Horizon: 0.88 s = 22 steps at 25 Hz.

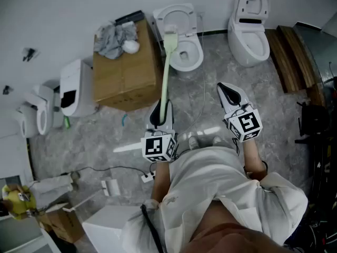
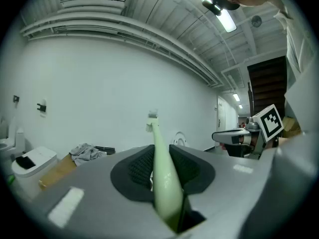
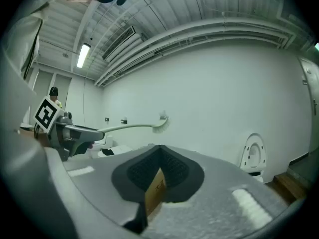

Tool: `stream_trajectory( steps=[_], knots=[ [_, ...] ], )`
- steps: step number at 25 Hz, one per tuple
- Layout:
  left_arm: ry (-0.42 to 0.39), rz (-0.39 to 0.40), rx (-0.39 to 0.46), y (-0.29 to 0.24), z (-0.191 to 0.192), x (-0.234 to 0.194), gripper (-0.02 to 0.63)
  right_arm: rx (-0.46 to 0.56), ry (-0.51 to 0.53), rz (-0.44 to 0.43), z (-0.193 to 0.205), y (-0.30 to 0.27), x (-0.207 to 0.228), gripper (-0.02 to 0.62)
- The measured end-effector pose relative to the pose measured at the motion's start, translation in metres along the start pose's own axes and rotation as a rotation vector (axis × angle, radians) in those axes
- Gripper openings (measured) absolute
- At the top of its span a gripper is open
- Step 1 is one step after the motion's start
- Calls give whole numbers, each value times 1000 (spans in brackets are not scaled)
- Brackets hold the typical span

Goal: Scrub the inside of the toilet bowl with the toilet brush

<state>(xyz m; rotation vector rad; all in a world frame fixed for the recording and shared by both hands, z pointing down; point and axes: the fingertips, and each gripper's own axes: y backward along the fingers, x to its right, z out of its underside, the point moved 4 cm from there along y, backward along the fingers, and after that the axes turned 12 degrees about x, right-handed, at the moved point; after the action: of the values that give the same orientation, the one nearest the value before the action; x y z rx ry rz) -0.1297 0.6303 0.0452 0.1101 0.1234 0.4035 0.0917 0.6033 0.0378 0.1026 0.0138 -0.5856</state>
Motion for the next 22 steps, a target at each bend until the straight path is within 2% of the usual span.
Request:
stream_trajectory(
  steps=[12, 22],
  knots=[
    [3, 36, -17, -30, 17, -33, 114, -3, 23, 45, 20, -35, -12, 3],
    [-5, 22, -30, -85, 28, -41, 113, -11, 6, 33, 33, -75, 32, 3]
  ],
)
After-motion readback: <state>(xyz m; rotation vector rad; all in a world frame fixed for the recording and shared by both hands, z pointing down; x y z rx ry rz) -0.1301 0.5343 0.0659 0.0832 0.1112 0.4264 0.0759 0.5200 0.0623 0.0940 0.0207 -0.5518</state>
